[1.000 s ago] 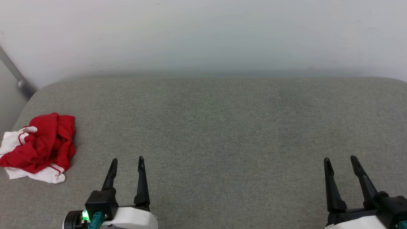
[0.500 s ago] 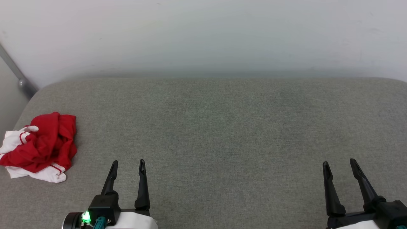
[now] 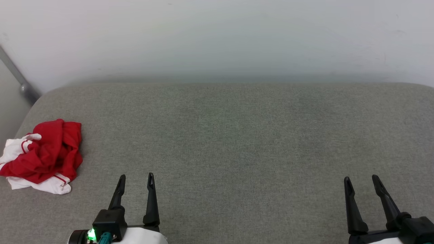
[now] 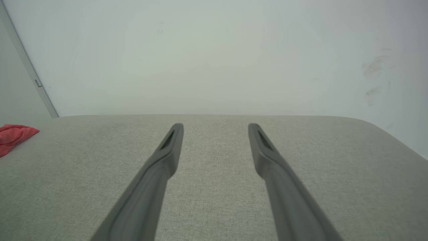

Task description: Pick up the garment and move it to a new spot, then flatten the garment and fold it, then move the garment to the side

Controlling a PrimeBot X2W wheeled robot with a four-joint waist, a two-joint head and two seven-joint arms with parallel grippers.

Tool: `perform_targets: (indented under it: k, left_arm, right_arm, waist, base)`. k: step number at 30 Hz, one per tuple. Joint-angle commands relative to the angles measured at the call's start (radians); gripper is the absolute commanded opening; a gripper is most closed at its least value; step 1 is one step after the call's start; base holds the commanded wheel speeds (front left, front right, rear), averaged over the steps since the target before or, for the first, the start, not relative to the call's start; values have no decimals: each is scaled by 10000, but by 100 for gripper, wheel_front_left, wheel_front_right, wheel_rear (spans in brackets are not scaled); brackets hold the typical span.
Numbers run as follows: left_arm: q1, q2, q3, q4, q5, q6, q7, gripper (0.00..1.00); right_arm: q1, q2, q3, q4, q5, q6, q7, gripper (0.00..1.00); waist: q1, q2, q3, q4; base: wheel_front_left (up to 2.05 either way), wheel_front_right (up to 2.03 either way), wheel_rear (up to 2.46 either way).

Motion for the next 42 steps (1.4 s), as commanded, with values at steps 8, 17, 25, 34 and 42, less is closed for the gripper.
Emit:
perform_targets:
  k: [8, 17, 25, 34, 42]
  left_arm:
    - [-5, -18, 46, 56, -1, 82, -28, 100]
    - [-131, -14, 90, 120, 159, 260, -28, 100]
    - [-204, -16, 205, 94, 64, 440, -28, 100]
    - [-177, -16, 417, 69, 6, 592, -28, 100]
    - [-74, -18, 601, 63, -106, 765, -28, 100]
  right_arm:
    - [76, 13, -19, 8, 102, -3, -25, 100]
    - [138, 14, -9, -151, 12, -3, -25, 100]
    - [212, 13, 18, -230, -123, -3, -25, 100]
    - [271, 14, 251, -257, -265, -3, -25, 100]
    - [252, 14, 330, -281, -401, -3, -25, 100]
  waist:
    - [0, 0, 10, 113]
    - [0, 0, 45, 955]
    - [0, 0, 133, 2290]
    - [0, 0, 238, 3747]
    - [0, 0, 301, 4502]
  base:
    - [0, 0, 0]
    - [0, 0, 0]
    - [0, 0, 0]
    - [0, 0, 0]
    - [0, 0, 0]
